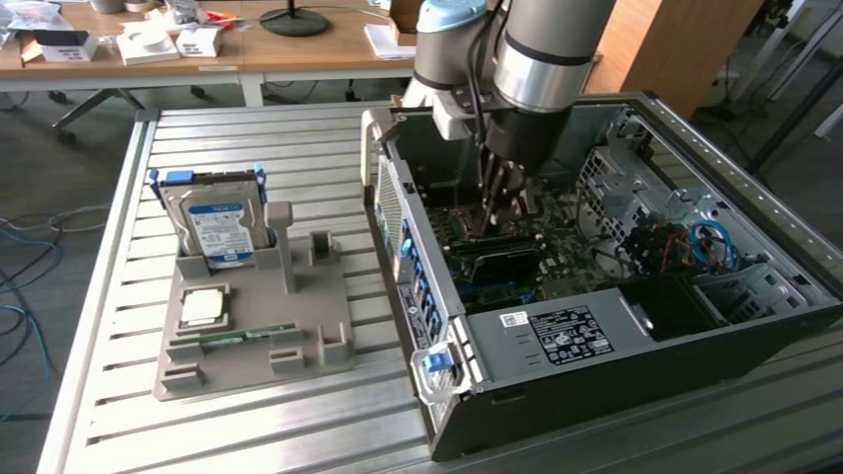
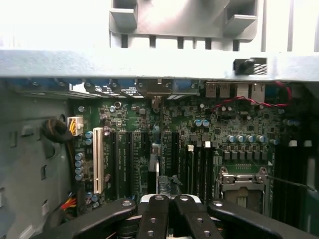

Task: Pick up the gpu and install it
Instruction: 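Press down on the gpu until it lock into place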

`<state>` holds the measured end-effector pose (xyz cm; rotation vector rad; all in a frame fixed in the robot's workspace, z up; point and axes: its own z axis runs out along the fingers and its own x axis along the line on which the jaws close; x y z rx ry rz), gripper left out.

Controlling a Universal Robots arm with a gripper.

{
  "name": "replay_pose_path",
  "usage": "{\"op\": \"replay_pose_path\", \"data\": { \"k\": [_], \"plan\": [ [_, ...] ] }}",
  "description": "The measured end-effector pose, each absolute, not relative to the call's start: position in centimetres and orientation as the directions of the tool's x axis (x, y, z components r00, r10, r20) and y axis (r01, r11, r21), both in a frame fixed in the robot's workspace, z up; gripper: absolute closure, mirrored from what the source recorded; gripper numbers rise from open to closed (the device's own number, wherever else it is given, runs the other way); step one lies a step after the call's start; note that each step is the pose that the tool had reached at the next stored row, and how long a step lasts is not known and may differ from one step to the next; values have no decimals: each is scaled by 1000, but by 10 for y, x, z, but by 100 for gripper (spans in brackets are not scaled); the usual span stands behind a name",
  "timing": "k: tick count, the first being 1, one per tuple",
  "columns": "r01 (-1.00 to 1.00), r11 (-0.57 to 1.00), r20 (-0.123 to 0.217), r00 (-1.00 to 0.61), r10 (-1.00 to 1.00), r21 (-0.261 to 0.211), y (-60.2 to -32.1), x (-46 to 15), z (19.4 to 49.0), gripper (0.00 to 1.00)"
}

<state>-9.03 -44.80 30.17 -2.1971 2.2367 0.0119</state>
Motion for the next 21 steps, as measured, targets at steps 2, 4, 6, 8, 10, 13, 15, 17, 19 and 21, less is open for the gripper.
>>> {"op": "replay_pose_path", "data": {
  "k": [2, 4, 6, 8, 10, 13, 15, 17, 19, 21],
  "plan": [
    [-1000, 18, -10, -18, -1000, 1, -448, -90, 307, 89],
    [-1000, 18, -10, -18, -1000, 1, -448, -90, 312, 89],
    [-1000, 18, -10, -18, -1000, 1, -448, -90, 316, 89],
    [-1000, 18, -10, -18, -1000, 1, -448, -90, 321, 89],
    [-1000, 18, -10, -18, -1000, 1, -448, -90, 326, 89],
    [-1000, 18, -10, -18, -1000, 1, -448, -90, 334, 89],
    [-1000, 18, -10, -18, -1000, 1, -448, -90, 338, 89],
    [-1000, 18, -10, -18, -1000, 1, -448, -90, 342, 89],
    [-1000, 18, -10, -18, -1000, 1, -448, -90, 345, 89],
    [-1000, 18, -10, -18, -1000, 1, -448, -90, 345, 89]
  ]
}}
